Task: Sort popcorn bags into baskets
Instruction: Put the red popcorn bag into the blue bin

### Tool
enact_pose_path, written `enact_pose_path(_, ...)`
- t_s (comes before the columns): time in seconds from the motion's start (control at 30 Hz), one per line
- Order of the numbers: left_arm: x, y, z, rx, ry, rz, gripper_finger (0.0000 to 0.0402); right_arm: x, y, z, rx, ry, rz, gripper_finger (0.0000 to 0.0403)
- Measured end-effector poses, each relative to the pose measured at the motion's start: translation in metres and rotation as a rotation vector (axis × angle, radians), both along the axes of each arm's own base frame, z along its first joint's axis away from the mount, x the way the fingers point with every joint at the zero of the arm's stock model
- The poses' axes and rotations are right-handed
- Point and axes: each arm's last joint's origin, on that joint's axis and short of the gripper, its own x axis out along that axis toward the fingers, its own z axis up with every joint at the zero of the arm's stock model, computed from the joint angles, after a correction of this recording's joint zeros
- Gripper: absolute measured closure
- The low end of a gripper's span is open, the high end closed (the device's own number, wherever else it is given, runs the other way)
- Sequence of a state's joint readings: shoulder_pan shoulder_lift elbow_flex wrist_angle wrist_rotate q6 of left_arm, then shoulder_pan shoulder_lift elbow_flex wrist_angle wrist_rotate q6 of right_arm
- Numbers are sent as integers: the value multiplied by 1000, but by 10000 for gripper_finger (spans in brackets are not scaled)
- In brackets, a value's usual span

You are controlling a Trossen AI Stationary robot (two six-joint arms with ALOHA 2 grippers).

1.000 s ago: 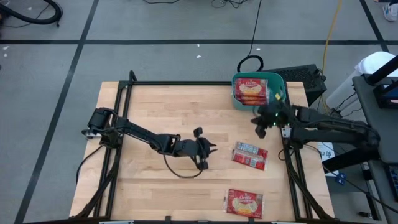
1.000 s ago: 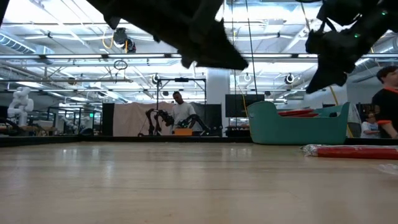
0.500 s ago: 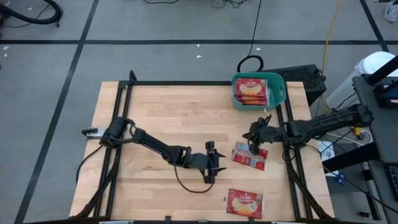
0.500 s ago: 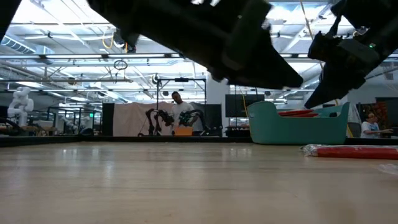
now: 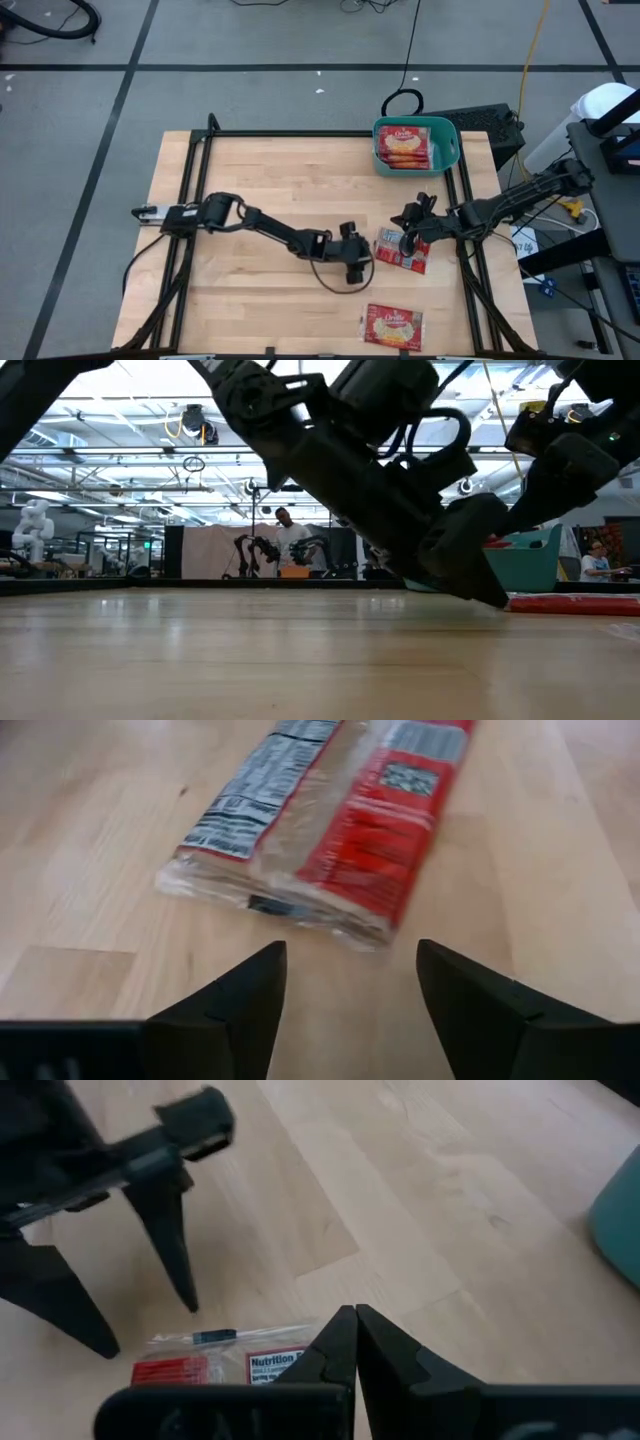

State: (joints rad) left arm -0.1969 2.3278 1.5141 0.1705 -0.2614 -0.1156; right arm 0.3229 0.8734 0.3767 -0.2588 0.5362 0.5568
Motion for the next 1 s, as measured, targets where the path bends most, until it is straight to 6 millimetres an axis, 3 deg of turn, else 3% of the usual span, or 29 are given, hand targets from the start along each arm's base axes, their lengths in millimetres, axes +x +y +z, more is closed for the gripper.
enact_pose_path(0.3, 5, 22, -1, -99, 1, 0, 163, 0, 0, 0, -11, -8, -12, 401)
enact_pose_path(0.53, 10, 11, -15, -133, -76, -47, 133, 1, 0, 2, 0, -27, -17, 401)
enact_pose_path(0.63, 12, 7, -23, -135, -121, 44, 138, 3, 0, 3, 5, -47, -13, 401)
enact_pose_path(0.8, 12, 10, -28, -90, -119, 42, 207, 4, 1, 4, 8, -60, -9, 401)
enact_pose_path(1.0, 14, 14, -27, -38, -138, 0, 368, 4, 1, 4, 18, -60, -6, 401)
